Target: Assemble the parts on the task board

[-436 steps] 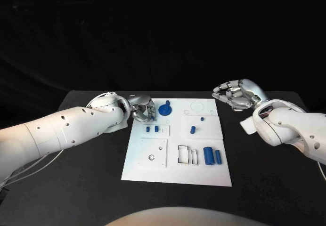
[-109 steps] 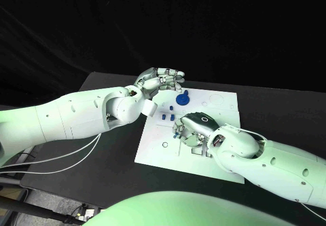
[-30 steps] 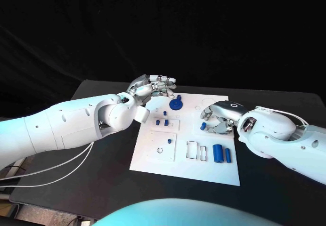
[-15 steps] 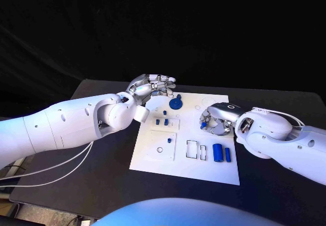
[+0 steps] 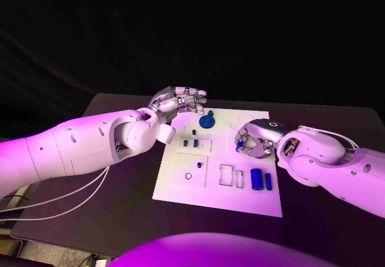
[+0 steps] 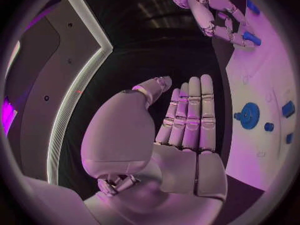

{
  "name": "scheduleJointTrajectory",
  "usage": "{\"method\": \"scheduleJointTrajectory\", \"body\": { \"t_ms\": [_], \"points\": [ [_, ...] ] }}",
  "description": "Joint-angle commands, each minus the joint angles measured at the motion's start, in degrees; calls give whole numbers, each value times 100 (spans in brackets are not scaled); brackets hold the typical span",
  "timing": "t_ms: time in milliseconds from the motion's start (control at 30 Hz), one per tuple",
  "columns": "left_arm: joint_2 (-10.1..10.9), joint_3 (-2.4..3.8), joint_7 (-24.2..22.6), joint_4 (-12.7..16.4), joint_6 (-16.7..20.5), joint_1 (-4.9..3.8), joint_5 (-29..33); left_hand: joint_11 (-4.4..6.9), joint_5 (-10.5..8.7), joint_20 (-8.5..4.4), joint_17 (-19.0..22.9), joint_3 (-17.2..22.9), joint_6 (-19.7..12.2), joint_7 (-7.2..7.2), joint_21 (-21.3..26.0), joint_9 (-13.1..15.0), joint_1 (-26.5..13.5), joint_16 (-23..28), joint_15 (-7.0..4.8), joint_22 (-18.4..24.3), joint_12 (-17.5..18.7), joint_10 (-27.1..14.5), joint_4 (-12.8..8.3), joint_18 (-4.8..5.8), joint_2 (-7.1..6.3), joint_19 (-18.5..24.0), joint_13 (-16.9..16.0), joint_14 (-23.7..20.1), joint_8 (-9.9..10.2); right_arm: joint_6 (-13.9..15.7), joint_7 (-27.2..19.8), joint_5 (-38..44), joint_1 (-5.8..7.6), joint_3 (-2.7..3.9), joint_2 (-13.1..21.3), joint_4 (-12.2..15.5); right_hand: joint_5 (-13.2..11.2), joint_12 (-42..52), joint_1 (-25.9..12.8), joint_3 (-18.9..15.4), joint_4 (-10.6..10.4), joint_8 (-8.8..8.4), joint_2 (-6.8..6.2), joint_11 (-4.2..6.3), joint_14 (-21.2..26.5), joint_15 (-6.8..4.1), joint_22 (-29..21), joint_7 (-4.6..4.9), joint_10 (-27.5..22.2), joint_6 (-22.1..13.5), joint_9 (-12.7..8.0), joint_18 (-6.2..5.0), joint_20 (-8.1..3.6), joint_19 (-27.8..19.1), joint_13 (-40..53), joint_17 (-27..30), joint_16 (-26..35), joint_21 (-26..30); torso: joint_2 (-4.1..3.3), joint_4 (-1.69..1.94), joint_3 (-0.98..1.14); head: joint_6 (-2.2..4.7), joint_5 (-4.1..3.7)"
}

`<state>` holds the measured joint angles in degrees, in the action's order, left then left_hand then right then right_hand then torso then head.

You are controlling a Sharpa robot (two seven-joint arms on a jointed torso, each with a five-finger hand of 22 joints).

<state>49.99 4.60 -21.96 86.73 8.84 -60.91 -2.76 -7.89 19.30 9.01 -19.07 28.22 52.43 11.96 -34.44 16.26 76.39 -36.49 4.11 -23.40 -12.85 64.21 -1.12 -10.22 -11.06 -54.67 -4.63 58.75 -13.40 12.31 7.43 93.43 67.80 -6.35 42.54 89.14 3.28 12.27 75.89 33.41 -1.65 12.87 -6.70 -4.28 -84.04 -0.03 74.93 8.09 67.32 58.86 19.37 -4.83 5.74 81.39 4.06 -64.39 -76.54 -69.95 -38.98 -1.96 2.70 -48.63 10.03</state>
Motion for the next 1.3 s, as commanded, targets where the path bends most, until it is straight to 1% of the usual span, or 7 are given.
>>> {"method": "scheduleJointTrajectory", "body": {
  "t_ms": [33, 367, 600, 700, 767, 1000, 1300],
  "points": [
    [-7, 5, -11, 0, -113, -6, -20, 2, 4, 2, -6, -6, -17, 2, 28, -6, 2, 25, 6, 7, 31, -55, -16, 6, 50, 27, -5, -47, 35, 384, 27, 36, -9, 1, 40, 98, -18, -29, -18, 63, 18, 57, 77, 10, -101, -31, 613, -4, 60, 60, 47, 79, -11, 59, 14, -36, -46, -60, 4, 1, -2, 3, -6],
    [-9, 5, 8, -26, -125, -6, -20, 1, 4, 5, -13, -10, -18, 3, 31, -6, 3, 25, 7, 7, 31, -59, -19, 5, 53, 29, -8, -51, 39, 659, 34, -214, 49, 56, 270, 735, -19, -49, -40, 84, 28, 78, 66, 14, -102, -35, 621, -10, 84, 74, 69, 80, -16, 62, 16, -28, -46, -68, 5, 0, -5, 8, 14],
    [-21, 5, 13, -41, -131, -6, -20, 0, 4, 6, -15, -13, -20, 4, 33, -6, 2, 26, 8, 8, 31, -62, -20, 5, 53, 30, -8, -54, 41, 686, -45, -584, 39, 65, 97, 970, -12, -67, -41, 104, 37, 84, 70, 15, -103, -37, 620, -12, 82, 71, 79, 78, -18, 59, 14, -33, -50, -59, 6, -8, -3, -4, 56],
    [-29, 5, 13, -47, -134, -6, -20, 0, 4, 6, -15, -13, -20, 4, 33, -6, 2, 26, 8, 8, 31, -62, -20, 5, 53, 30, -8, -54, 41, 673, -83, -637, -13, 61, -38, 1002, -9, -75, -41, 114, 42, 86, 73, 15, -101, -37, 610, -11, 83, 68, 83, 73, -19, 49, 13, -19, -44, -36, 7, 2, -4, -13, 90],
    [-41, 5, 14, -57, -137, -6, -20, 0, 4, 6, -15, -13, -20, 4, 33, -6, 2, 26, 8, 8, 31, -62, -20, 5, 53, 30, -8, -54, 41, 658, -125, -626, -89, 51, -197, 1013, -6, -81, -41, 121, 47, 87, 75, 15, -102, -38, 610, -10, 84, 65, 87, 72, -20, 48, 13, -25, -47, -32, 8, 10, -3, -25, 120],
    [-78, 5, 18, -73, -146, -6, -21, 0, 4, 6, -15, -13, -20, 4, 33, -6, 2, 26, 8, 8, 31, -62, -20, 5, 53, 30, -8, -54, 41, 592, -271, -295, -293, -9, -597, 956, -4, -90, -41, 129, 56, 89, 72, 14, -100, -38, 598, -9, 84, 60, 92, 66, -20, 36, 12, -14, -43, -2, 2, 21, -11, -21, 142],
    [-95, 5, 20, -48, -157, -6, -35, 0, 4, 6, -15, -13, -20, 4, 33, -6, 2, 26, 8, 8, 31, -62, -20, 5, 53, 30, -8, -54, 41, 532, -316, -72, -555, -86, -918, 649, -3, -98, -43, 134, 65, 91, 66, 13, -100, -37, 597, -8, 85, 56, 96, 65, -21, 34, 12, -12, -42, 3, -1, -1, -7, -45, 202]
  ]
}}
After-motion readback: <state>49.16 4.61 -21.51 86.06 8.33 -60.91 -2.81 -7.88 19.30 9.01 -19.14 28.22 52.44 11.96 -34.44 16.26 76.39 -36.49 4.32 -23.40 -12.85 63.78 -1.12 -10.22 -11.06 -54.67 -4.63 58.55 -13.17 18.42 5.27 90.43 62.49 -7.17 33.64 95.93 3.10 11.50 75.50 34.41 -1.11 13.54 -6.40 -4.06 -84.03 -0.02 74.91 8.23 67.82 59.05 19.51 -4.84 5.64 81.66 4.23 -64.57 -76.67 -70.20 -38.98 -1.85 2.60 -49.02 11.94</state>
